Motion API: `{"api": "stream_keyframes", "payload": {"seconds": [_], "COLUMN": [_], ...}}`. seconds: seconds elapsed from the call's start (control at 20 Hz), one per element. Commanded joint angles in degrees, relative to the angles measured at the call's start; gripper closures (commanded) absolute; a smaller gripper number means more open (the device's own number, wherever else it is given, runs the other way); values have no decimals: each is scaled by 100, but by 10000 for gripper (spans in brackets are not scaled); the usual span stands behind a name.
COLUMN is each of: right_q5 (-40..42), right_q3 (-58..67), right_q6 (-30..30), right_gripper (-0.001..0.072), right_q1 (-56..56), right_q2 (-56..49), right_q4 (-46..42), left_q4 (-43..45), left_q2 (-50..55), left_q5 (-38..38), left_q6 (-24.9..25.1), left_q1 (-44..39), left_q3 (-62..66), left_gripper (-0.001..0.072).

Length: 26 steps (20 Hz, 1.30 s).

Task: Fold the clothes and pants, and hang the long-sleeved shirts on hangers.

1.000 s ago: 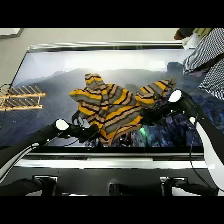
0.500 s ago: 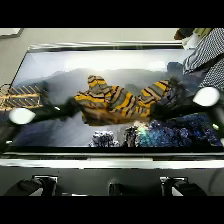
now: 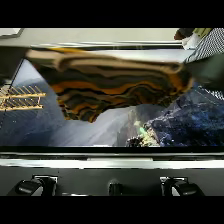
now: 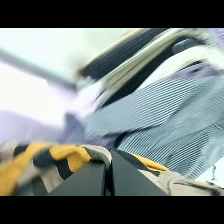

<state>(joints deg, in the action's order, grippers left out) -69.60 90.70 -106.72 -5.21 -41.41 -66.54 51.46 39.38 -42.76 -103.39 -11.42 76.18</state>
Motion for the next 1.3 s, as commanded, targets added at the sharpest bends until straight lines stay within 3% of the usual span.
{"api": "stream_keyframes", "payload": {"seconds": [0.0, 0.25, 0.4, 0.65, 0.8, 0.9, 1.05, 1.25], "right_q5": [-31, 79, -518, -1670, -2577, -2785, -2677, -2052], "right_q3": [774, 791, 791, 785, 785, 752, 282, -951], "right_q6": [-63, -323, -321, -7, 334, 511, 562, 507], "right_gripper": [686, 686, 686, 685, 686, 686, 686, 686], "right_q1": [2, 2, 0, -24, -531, -1113, -1729, -1825], "right_q2": [442, 7, -990, -2942, -3884, -4227, -4286, -4275], "right_q4": [149, 457, 444, 505, -20, -866, -1902, -1910], "left_q4": [61, 2, 22, 9, 22, 22, 20, 20], "left_q2": [-553, -321, 308, 1705, 2341, 2542, 2566, 2677], "left_q5": [11, -492, -1154, -1187, -1222, -1346, -1475, -1379], "left_q6": [48, -160, -155, -160, -136, -33, 15, 208], "left_q1": [24, 24, 24, -17, -229, -356, -407, -402], "left_q3": [280, 278, 114, -745, -1456, -1930, -2542, -2822], "left_gripper": [689, 688, 688, 687, 687, 687, 688, 687]}}
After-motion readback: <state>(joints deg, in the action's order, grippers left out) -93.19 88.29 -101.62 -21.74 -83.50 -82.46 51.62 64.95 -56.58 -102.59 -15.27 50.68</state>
